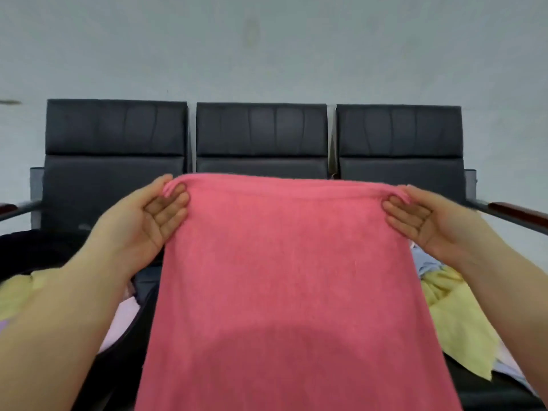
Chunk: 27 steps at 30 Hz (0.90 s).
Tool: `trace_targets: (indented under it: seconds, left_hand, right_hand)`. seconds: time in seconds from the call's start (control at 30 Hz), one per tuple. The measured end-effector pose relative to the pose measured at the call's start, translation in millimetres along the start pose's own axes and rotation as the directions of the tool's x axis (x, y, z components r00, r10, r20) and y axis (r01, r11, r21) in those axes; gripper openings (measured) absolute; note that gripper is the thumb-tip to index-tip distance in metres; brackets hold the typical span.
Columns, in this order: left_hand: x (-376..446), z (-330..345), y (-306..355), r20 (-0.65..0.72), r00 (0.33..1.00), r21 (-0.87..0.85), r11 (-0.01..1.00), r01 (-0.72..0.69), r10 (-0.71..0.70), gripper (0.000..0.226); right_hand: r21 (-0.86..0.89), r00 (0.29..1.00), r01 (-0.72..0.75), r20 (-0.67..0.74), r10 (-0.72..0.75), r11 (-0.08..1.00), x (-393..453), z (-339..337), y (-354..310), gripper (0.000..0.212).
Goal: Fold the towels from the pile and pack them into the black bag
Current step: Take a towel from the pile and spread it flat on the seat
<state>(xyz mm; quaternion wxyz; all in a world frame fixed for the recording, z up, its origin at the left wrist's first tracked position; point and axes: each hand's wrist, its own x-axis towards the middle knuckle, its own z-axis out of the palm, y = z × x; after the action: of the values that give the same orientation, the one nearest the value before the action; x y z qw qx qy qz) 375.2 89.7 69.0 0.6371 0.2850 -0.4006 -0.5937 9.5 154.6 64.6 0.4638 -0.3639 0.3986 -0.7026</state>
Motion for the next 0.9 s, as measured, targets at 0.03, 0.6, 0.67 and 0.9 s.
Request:
trace_targets:
  seconds: [0.03, 0.6, 0.67, 0.9]
  left_hand:
    - [6.8, -9.2, -16.0, -0.057, 0.998, 0.021, 0.999, 0.043, -0.042, 0.016]
    - [79.0, -76.8, -155.3, -0.292, 0.909, -0.123, 0.954, 0.273, -0.298, 0.025]
    - [86.8, -77.5, -156.0, -0.284, 0.922, -0.121, 0.964, 0.238, -0.264, 0.026]
    - [95.1, -82.1, -155.8, -0.219, 0.951, 0.056, 0.97, 0.237, -0.22, 0.021]
  right_hand:
    - [-0.039, 0.999, -0.051, -0.003, 0.051, 0.998, 4.0, -4.1, 15.7, 0.011]
    - [-0.214, 0.961, -0.255, -0.162, 0.224, 0.943, 92.3, -44.2, 156.4, 0.023]
    - [-0.2, 0.97, -0.213, -0.158, 0.183, 0.956, 98.7, -40.2, 159.2, 0.024]
    - [-0.131, 0.974, -0.186, -0.158, 0.164, 0.974, 102.8, -41.4, 166.0, 0.025]
